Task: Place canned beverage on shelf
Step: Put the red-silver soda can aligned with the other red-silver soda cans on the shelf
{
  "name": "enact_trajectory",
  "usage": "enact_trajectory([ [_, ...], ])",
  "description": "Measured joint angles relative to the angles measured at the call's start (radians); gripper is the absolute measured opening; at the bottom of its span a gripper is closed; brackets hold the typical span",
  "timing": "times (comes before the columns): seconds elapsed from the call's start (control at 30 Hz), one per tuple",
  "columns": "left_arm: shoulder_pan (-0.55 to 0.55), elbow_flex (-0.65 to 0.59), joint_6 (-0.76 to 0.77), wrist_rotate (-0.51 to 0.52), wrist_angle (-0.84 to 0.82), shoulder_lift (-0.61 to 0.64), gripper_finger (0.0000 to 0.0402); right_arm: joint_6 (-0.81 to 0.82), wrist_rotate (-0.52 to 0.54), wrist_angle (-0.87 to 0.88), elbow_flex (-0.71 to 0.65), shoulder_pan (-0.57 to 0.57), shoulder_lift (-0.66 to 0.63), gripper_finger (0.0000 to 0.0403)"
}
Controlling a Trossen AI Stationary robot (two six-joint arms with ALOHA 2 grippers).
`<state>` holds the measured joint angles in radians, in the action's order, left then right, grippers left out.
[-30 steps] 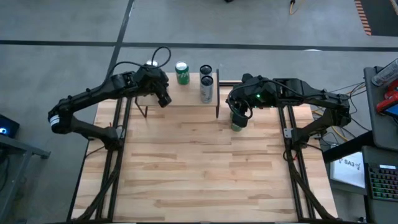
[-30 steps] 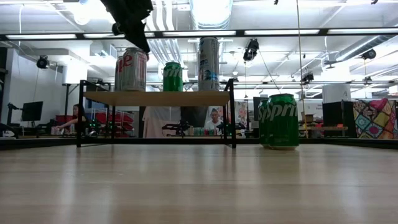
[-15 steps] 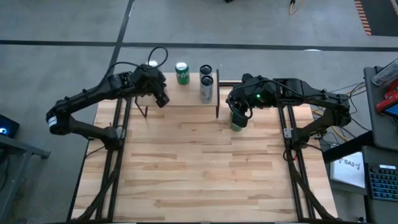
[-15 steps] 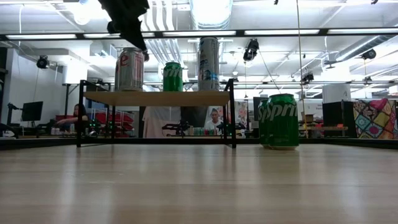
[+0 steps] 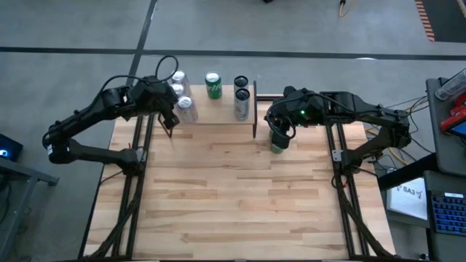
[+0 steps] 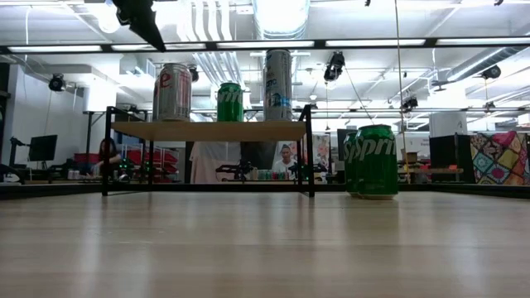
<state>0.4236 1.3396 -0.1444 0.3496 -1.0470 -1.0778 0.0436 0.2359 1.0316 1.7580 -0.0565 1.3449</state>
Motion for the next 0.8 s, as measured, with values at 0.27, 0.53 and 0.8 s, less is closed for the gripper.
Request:
enact_trajectory([
  [0.27, 0.0, -0.042, 0.001, 0.0, 0.017, -0.023, 0.0, 0.012, 0.0, -0.004, 0.0, 0.004, 0.0, 0.0012],
  [0.53, 0.0, -0.044, 0.044, 0.001, 0.02, -0.033, 0.0, 0.016, 0.0, -0.004, 0.0, 0.037, 0.0, 0.0012],
  [0.8, -0.014, -0.044, 0.115, 0.0, 0.019, -0.033, 0.0, 0.017, 0.001, -0.013, 0.0, 0.062, 0.0, 0.0012],
])
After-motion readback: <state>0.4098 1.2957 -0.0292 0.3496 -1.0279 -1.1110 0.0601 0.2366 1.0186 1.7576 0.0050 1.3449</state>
